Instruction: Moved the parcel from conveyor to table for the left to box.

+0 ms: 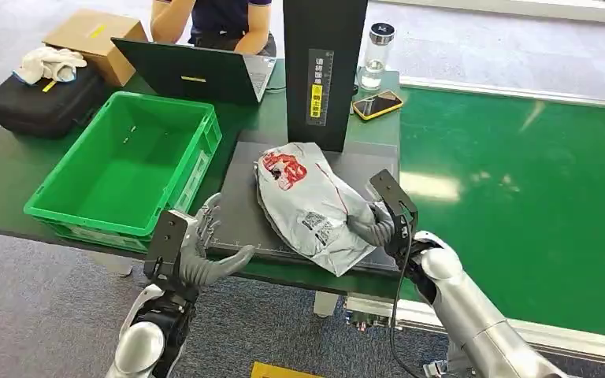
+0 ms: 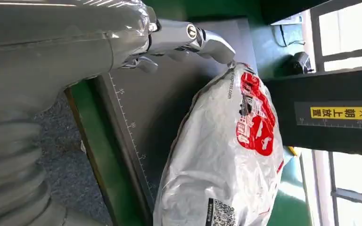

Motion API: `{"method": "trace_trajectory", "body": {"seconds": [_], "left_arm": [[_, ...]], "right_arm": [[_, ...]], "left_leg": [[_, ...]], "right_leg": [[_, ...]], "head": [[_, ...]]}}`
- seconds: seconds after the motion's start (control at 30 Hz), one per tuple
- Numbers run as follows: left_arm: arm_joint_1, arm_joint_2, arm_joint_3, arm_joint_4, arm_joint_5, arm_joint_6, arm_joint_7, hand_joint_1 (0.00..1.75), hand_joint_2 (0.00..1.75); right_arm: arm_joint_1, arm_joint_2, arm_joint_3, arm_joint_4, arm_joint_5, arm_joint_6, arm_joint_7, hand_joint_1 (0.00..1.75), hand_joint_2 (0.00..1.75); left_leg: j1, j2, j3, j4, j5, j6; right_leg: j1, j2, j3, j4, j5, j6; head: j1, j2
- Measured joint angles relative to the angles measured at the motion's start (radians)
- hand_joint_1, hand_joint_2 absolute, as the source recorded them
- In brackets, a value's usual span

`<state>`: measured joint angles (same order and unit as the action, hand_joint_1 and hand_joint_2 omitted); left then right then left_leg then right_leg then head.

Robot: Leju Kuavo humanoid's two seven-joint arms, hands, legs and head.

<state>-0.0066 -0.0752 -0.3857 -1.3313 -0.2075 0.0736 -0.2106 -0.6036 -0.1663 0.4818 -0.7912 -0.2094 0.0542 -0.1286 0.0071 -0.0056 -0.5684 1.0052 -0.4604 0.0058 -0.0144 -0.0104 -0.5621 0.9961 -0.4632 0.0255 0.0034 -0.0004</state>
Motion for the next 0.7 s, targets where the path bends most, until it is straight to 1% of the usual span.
{"method": "trace_trajectory", "body": {"seconds": [0.17, 0.2, 0.23, 0.43, 0.7], "left_arm": [[-0.001, 0.001, -0.001, 0.002, 0.003, 0.003, -0.002, 0.00, 1.75], [-0.001, 0.002, -0.002, 0.003, 0.004, 0.003, -0.002, 0.00, 1.75], [-0.001, 0.002, -0.002, 0.003, 0.005, 0.003, -0.002, 0.00, 1.75], [-0.001, 0.007, -0.010, 0.011, 0.015, 0.010, -0.011, 0.00, 1.75], [-0.006, 0.012, -0.022, 0.019, 0.021, 0.016, -0.016, 0.00, 1.75]], "right_arm": [[0.002, 0.000, 0.002, 0.001, -0.006, -0.003, 0.000, 1.75, 1.75], [0.003, 0.000, 0.004, 0.001, -0.006, -0.005, 0.000, 1.29, 1.75], [0.005, 0.000, 0.005, 0.001, -0.006, -0.006, 0.000, 0.00, 1.75], [0.017, 0.000, 0.014, 0.000, -0.021, -0.042, 0.001, 0.00, 1.75], [0.016, -0.001, 0.014, -0.003, -0.030, -0.061, 0.000, 0.00, 1.75]], "left_leg": [[0.000, 0.000, 0.000, 0.000, 0.000, 0.000], [0.000, 0.000, 0.000, 0.000, 0.000, 0.000], [0.000, 0.000, 0.000, 0.000, 0.000, 0.000], [0.000, 0.000, 0.000, 0.000, 0.000, 0.000], [0.000, 0.000, 0.000, 0.000, 0.000, 0.000]], "right_leg": [[0.000, 0.000, 0.000, 0.000, 0.000, 0.000], [0.000, 0.000, 0.000, 0.000, 0.000, 0.000], [0.000, 0.000, 0.000, 0.000, 0.000, 0.000], [0.000, 0.000, 0.000, 0.000, 0.000, 0.000], [0.000, 0.000, 0.000, 0.000, 0.000, 0.000]], "head": [[0.000, 0.000], [0.000, 0.000], [0.000, 0.000], [0.000, 0.000], [0.000, 0.000]]}}
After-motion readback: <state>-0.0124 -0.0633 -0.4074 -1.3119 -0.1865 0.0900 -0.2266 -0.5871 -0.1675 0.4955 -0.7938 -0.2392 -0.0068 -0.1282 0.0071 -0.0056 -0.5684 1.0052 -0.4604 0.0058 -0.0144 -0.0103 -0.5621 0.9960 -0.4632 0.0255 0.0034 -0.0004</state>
